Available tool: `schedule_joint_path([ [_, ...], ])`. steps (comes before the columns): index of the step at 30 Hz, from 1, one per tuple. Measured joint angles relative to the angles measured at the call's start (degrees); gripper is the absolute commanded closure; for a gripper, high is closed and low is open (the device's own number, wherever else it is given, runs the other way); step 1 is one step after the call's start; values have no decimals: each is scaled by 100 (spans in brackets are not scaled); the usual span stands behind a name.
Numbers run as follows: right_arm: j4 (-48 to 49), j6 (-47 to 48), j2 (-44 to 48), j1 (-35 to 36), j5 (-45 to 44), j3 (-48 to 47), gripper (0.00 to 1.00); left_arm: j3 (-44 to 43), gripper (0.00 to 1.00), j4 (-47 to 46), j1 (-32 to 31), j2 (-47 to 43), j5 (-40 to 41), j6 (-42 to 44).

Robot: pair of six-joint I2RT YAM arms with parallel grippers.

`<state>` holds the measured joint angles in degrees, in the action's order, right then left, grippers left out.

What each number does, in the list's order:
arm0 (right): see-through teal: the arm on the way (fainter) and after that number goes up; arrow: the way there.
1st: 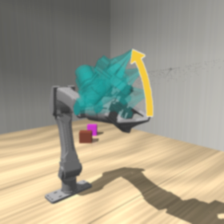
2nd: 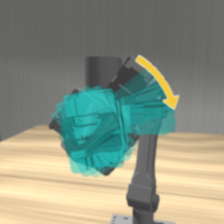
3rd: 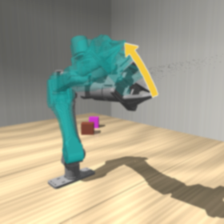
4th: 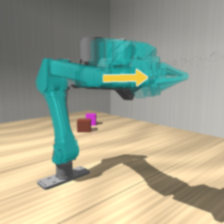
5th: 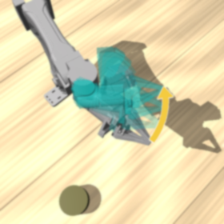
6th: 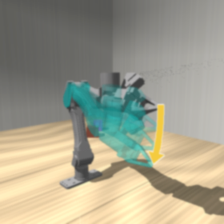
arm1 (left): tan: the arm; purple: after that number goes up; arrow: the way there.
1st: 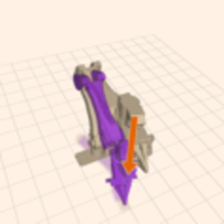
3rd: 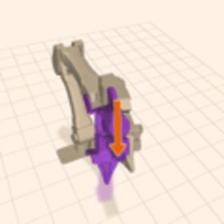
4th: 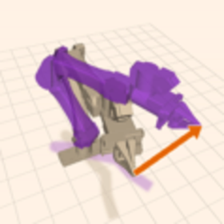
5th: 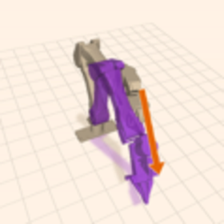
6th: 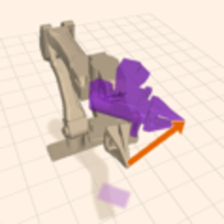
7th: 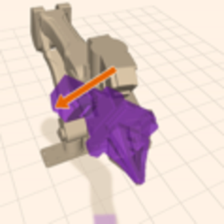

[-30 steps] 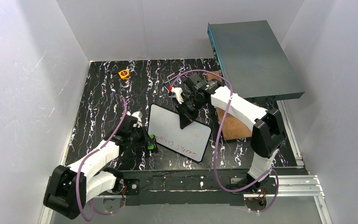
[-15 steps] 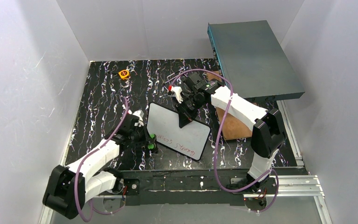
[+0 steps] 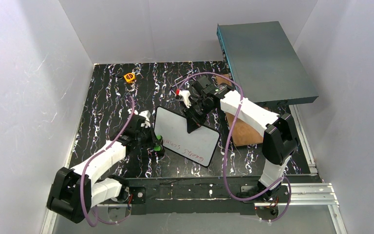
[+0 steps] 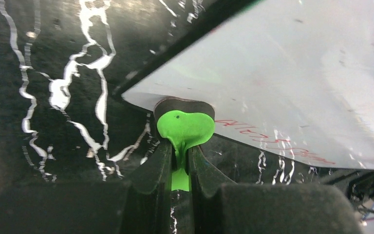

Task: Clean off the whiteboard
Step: Erase the center of the board with the whiteboard.

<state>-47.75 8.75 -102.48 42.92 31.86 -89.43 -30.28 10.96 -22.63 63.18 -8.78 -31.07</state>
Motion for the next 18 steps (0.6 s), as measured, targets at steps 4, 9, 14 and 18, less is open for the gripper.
schedule_joint_path([
  [4, -57, -35, 0, 2, 50, 15, 99, 114, 100, -101, -337, -162, -179, 0],
  [9, -142, -103, 0, 39, 138, 37, 99, 437, 100, -286, -588, -560, -393, -50],
  [14, -48, -160, 0, 72, 101, 46, 99, 468, 100, -181, -540, -704, -31, -208],
  [18, 127, -225, 0, 105, 68, 114, 99, 468, 100, -13, -101, -748, 481, -317],
])
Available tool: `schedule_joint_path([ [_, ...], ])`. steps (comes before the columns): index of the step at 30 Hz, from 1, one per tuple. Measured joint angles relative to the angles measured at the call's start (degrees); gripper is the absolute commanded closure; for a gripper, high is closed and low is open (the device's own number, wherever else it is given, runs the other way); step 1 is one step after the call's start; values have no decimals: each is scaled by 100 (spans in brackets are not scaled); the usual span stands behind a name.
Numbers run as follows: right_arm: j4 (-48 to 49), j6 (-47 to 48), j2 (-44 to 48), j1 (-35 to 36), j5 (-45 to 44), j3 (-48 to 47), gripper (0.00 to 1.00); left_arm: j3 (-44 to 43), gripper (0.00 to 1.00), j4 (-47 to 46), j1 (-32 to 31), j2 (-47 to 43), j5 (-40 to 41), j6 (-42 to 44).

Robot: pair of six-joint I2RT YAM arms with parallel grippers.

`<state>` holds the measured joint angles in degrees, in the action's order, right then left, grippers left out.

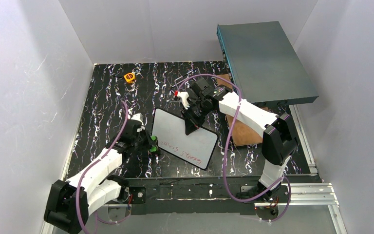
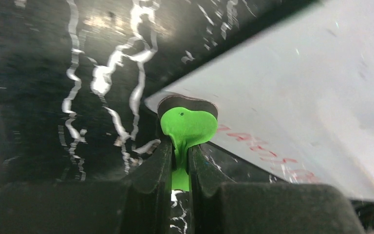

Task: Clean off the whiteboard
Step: Erase the center of the board with the whiteboard.

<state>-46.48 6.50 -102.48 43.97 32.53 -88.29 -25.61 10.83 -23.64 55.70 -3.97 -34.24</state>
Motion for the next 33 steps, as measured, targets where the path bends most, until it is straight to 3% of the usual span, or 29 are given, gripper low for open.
schedule_joint_path([
  [6, 39, -70, 0, 2, -35, 4, 99, -33, 100, 13, 343, 278, 372, -50],
  [12, 39, -103, 0, 2, -44, 4, 99, -37, 100, -50, 361, 326, -52, 33],
  [20, 39, -94, 0, 2, -39, 4, 99, 129, 100, -184, -466, 337, -334, -223],
  [25, 26, -76, 0, 2, -20, 4, 99, 262, 100, -262, -638, 339, -345, -409],
  [28, 39, -72, 0, 4, -20, 4, 99, 262, 100, -205, -391, 238, -363, -352],
  [33, 87, -74, 0, 4, -37, 7, 99, 234, 100, -175, 804, 216, -450, -175],
])
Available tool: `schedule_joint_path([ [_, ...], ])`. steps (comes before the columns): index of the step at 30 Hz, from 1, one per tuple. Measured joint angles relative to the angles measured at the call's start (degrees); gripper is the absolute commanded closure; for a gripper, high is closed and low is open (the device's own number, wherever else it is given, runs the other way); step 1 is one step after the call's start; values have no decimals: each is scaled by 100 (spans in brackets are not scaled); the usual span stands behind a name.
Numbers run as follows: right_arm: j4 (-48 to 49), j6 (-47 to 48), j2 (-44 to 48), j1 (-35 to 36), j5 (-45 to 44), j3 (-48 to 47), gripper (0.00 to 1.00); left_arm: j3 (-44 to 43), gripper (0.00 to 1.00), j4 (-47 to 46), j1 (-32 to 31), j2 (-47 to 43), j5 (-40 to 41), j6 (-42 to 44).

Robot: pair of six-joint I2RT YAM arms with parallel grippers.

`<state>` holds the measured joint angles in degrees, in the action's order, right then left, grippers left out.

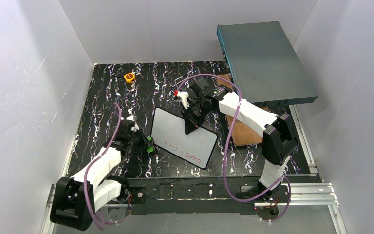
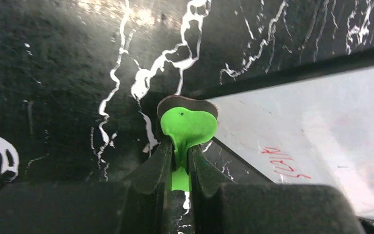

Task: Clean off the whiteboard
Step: Erase the center of the board with the whiteboard.

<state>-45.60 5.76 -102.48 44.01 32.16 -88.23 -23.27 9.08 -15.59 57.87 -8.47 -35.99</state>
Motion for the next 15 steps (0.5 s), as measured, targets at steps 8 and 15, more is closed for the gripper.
schedule_joint_path([
  [8, 4, -17, 0, -2, -31, 4, 99, -111, 100, -101, 295, 411, -415, 101],
  [15, -33, -4, 0, 0, 13, 4, 99, -17, 100, -59, -275, -90, -662, 0],
])
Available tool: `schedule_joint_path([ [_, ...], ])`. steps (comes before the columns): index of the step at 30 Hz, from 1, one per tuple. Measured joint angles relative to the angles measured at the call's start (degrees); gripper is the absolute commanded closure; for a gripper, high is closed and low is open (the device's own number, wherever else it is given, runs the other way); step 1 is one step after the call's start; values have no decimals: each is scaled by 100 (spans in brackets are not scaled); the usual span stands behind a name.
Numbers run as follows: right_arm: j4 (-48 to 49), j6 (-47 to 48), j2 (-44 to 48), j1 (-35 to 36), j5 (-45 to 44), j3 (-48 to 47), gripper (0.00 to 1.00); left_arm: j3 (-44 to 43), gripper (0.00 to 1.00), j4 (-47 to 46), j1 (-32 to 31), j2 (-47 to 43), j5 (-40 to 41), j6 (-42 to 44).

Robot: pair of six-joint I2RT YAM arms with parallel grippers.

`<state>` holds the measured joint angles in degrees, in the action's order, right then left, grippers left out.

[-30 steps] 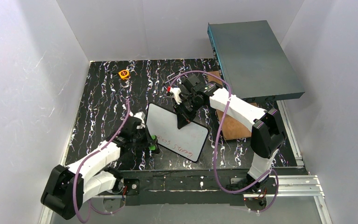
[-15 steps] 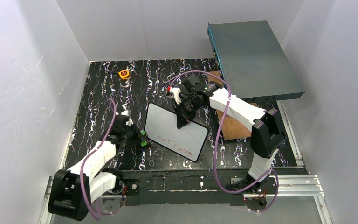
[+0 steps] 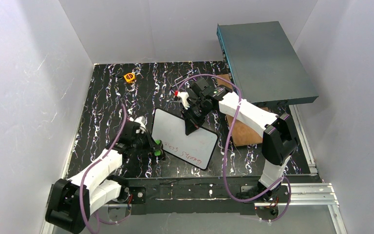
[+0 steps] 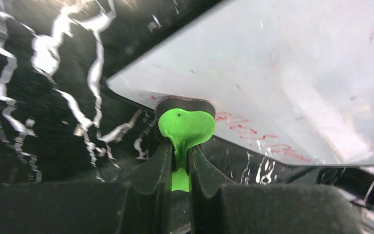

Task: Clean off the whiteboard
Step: Erase the center of the board with the whiteboard.

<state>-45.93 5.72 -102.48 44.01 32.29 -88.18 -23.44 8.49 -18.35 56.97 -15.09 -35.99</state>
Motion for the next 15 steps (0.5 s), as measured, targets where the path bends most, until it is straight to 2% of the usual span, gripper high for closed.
schedule_joint_path([
  [5, -66, 7, 0, 2, 57, 0, 99, 68, 100, 76, -597, 79, 17, -232],
  [9, -42, 20, 0, 11, 61, 26, 99, 66, 100, 240, -640, 92, 328, -374],
  [12, 2, 22, 0, 11, 96, 68, 99, 55, 100, 435, -420, 20, 590, -378],
  [15, 22, 22, 0, 15, 94, 68, 99, 24, 100, 525, 155, 2, 684, -363],
])
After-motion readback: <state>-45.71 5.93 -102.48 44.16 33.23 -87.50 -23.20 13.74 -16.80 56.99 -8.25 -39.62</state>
